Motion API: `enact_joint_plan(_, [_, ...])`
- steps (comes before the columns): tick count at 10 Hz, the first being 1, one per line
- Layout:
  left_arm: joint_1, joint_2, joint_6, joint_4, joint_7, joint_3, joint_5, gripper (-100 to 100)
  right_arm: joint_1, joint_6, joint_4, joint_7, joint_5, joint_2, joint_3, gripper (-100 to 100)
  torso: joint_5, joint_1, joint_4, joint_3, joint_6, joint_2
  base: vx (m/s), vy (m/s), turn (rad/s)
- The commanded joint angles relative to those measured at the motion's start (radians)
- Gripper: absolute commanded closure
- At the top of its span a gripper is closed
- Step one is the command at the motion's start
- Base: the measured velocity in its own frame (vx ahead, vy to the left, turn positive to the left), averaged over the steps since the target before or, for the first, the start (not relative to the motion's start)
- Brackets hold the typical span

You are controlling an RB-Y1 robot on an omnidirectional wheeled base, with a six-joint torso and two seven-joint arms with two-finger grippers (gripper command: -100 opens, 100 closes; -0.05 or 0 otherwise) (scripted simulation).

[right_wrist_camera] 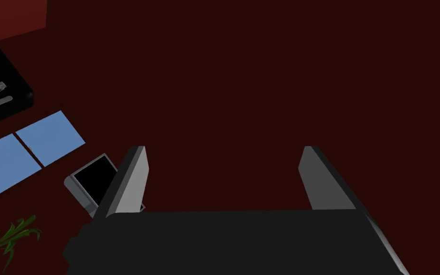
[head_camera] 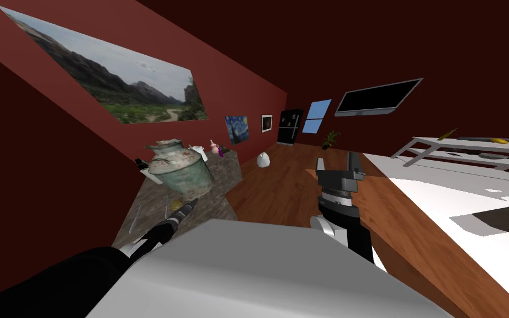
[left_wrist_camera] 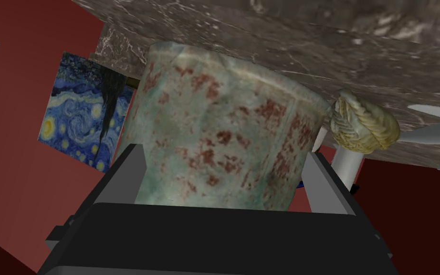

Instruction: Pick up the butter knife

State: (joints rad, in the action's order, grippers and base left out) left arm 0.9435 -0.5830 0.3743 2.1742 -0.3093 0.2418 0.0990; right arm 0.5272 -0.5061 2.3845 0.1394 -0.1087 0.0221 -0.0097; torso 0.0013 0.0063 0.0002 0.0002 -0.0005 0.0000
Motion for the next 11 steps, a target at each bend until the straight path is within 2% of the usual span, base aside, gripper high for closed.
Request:
enact_joint_plan(1, [0.012, -0.022, 0.037, -0.012, 0.01, 0.011, -0.013, -100, 0.0, 0.0, 0.0, 0.0, 0.0, 0.0, 0.0, 0, 0.0, 0.0, 0.0, 0.0, 0.0, 0.0, 0.006, 0.053, -0.105])
enact_joint_plan(2, [0.034, -0.044, 0.074, -0.018, 0.023, 0.02, -0.023, -100, 0.0, 0.0, 0.0, 0.0, 0.0, 0.0, 0.0, 0, 0.0, 0.0, 0.0, 0.0, -0.001, 0.0, 0.02, 0.063, -0.177])
enact_joint_plan(3, [0.034, -0.044, 0.085, -0.018, 0.023, 0.02, -0.023, -100, 0.0, 0.0, 0.0, 0.0, 0.0, 0.0, 0.0, 0, 0.0, 0.001, 0.0, 0.0, 0.0, -0.001, 0.016, 0.059, -0.101])
enact_joint_plan(4, [0.056, -0.065, 0.116, -0.025, 0.037, 0.029, -0.033, -100, 0.0, 0.0, 0.0, 0.0, 0.0, 0.0, 0.0, 0, 0.0, 0.0, 0.0, 0.0, -0.001, -0.001, 0.015, 0.066, -0.177])
enact_joint_plan(7, [0.076, -0.084, 0.178, -0.032, 0.052, 0.036, -0.045, -100, 0.0, 0.0, 0.0, 0.0, 0.0, 0.0, 0.0, 0, 0.0, 0.001, 0.0, 0.0, 0.0, 0.0, 0.007, 0.063, -0.123])
enact_joint_plan(9, [0.115, -0.121, 0.247, -0.045, 0.082, 0.047, -0.068, -100, 0.0, 0.0, 0.0, 0.0, 0.0, 0.0, 0.0, 0, 0.0, 0.001, 0.0, 0.0, 0.0, 0.0, 0.015, 0.097, -0.202])
enact_joint_plan(10, [0.115, -0.121, 0.261, -0.045, 0.082, 0.047, -0.068, -100, 0.0, 0.0, 0.0, 0.0, 0.0, 0.0, 0.0, 0, 0.001, 0.003, 0.0, -0.001, 0.0, -0.001, 0.012, 0.093, -0.081])
enact_joint_plan(11, [0.133, -0.138, 0.291, -0.051, 0.098, 0.052, -0.079, -100, 0.0, 0.0, 0.0, 0.0, 0.0, 0.0, 0.0, 0, 0.001, 0.002, 0.0, -0.001, -0.001, -0.001, 0.005, 0.079, -0.127])
